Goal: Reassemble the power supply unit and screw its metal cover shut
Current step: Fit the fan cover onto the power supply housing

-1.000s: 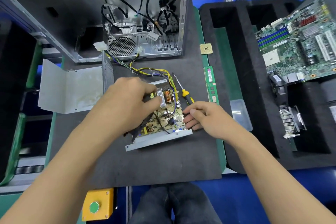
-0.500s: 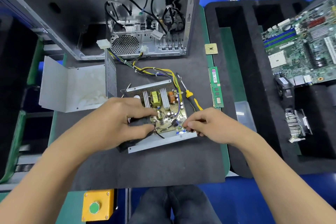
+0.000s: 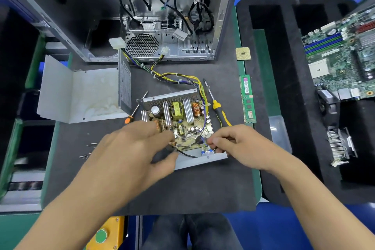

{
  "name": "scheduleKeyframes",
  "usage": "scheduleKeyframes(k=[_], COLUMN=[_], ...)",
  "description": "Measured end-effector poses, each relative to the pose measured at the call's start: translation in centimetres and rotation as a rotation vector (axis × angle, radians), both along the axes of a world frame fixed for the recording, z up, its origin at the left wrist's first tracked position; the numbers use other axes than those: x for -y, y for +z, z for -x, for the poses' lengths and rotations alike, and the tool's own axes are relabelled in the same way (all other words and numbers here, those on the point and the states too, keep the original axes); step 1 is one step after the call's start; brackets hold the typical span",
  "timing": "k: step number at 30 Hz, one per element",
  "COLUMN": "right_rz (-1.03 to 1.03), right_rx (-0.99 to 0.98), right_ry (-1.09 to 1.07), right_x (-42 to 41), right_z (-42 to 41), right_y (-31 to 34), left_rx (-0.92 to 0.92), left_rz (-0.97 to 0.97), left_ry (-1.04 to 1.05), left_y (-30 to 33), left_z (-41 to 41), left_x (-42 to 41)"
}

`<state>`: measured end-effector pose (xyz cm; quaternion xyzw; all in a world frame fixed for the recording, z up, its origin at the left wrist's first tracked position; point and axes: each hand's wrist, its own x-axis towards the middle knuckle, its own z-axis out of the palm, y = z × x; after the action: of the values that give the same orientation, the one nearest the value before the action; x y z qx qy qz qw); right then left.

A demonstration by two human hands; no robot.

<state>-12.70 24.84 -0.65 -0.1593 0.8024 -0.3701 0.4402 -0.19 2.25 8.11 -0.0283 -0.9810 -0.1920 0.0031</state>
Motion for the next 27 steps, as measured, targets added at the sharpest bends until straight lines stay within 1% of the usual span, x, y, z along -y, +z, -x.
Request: scheduleKeyframes(k=[4,8,11,15,19,22,25,27], right_rz=[0.033,0.062,0.057,0.061,0.046,0.038,-0.013,-0.005], right_rx=[0.006,0.042,0.059,0.071,0.067,0.100,0.103,0.044], right_ry=[-0.039,-0.107,-0.118,-0.123,-0.085,-0.065,-0.009,-0.098], right_x=[-0.2,-0.2,0.0,0.4,0.6,0.6,0.6,0.9], right_z=[0.0,0.2,0.1,0.0,0.1,0.2,0.3,0.3], right_y=[-0.2,-0.1,0.0,0.2,0.4,0.6,0.8,0.8], left_rx=[-0.064,0.002,0.033,0.006,-0.018,-0.070,-0.118,-0.111], left_rz=[0.062,0.125,0.079,0.044,0.002,-0.081,-0.145,-0.151], left_ry=[-0.069,-0.086,-0.035,0.054,0.090,0.097,0.153,0.146], left_y=[0.9,1.0,0.6,0.2,0.1,0.3,0.3,0.2], left_z=[-0.5,-0.1,0.4,0.9,1.4,1.6,1.5,1.3], left_x=[-0.1,0.5,0.2,-0.4,-0.6,-0.3,0.3,0.5])
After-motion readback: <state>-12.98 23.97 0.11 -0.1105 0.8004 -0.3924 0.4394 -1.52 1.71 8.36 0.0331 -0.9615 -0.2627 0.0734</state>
